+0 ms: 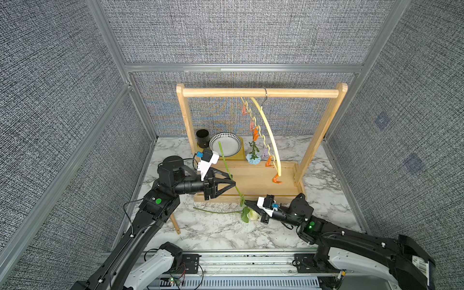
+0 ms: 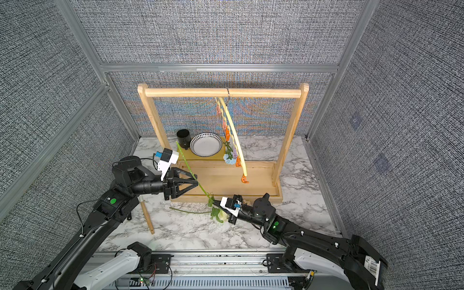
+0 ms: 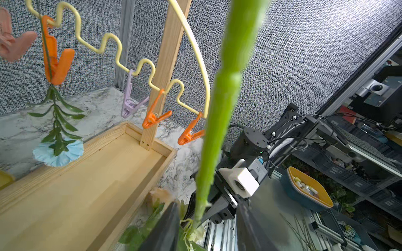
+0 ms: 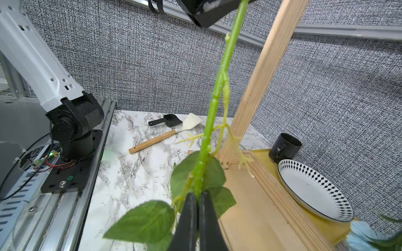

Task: Dry the flowers on a clothes hanger
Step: Pick up the flower at the center of the board.

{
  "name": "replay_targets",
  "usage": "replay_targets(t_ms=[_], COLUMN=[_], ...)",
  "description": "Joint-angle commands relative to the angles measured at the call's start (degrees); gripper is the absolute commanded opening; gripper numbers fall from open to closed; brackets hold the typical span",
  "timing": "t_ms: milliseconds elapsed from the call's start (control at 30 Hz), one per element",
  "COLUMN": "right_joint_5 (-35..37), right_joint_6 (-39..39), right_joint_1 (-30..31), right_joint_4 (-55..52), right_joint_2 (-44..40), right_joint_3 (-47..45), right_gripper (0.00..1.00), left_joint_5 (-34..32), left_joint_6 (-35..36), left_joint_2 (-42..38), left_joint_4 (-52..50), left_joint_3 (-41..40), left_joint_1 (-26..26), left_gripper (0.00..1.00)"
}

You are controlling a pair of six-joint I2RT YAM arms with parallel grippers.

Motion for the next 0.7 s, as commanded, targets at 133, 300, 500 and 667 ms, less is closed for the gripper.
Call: replay_targets(t_ms=[133,300,500,667], right_joint_5=[1.2,1.5,1.0,-3.1], right_joint_6=[1.7,2.2,2.9,1.6], right_joint_1=[0.0,0.0,0.0,-0.9], right_joint_4=[2.7,3.6,0.9,-11.5], right_joint_2=[0.4,0.7,0.5,-4.5], right_joint_3=[0.1,-0.3,0.0,-0.2], right_gripper=[0.00,0.00,0.32,0.44], left_joint_5=[0.9,0.4,-3.2,-11.4], left_joint_6=[2.1,3.2,7.3,11.4], left_joint_2=[1.2,1.8,2.0,1.4], left_joint_4=[0.6,-0.2,-4.5,-7.4], left_joint_3=[0.5,0.7,2.0,2.4], left_joint_1=[-0.4,-0.4,-0.4,-0.4], left_gripper=[0.19,0.02,0.02,0.02])
